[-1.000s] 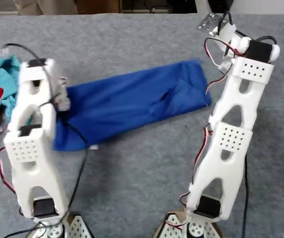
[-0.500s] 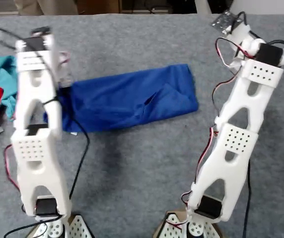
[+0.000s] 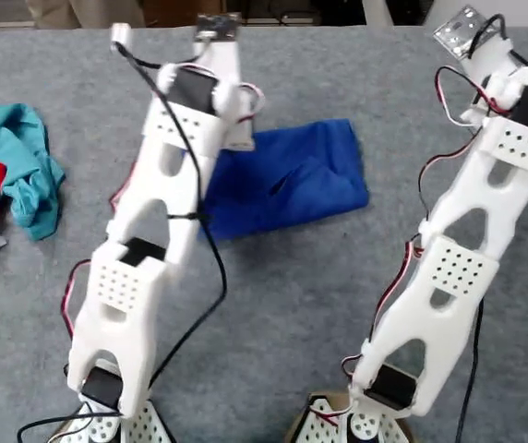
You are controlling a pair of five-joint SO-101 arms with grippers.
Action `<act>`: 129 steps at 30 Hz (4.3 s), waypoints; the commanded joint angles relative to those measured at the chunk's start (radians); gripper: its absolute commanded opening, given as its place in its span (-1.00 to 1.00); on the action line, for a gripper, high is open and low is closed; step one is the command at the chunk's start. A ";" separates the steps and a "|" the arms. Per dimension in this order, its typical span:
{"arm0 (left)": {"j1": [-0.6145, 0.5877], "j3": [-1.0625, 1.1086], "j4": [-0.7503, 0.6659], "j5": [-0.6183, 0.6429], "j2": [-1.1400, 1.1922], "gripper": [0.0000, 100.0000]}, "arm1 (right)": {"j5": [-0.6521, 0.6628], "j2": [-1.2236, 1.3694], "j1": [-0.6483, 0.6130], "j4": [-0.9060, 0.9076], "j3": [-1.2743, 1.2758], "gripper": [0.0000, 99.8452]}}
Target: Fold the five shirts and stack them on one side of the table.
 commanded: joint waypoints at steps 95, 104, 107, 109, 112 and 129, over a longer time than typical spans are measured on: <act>-0.012 0.018 -0.574 0.250 0.315 -0.60 | 0.041 -0.016 0.013 -0.048 -0.022 -0.98; -0.029 0.008 -0.549 0.183 0.430 -0.61 | 0.041 -0.016 0.013 -0.048 -0.022 -0.98; -0.038 -0.023 -0.543 0.183 0.433 -0.61 | 0.041 -0.016 0.013 -0.048 -0.022 -0.98; -0.040 -0.035 -0.543 0.183 0.444 -0.62 | 0.041 -0.016 0.013 -0.048 -0.022 -0.98; -0.040 -0.040 -0.549 0.166 0.456 -0.75 | 0.041 -0.016 0.013 -0.048 -0.022 -0.98; -0.104 -0.118 -0.646 0.095 0.456 -0.96 | 0.060 -0.010 0.015 -0.044 -0.022 -0.98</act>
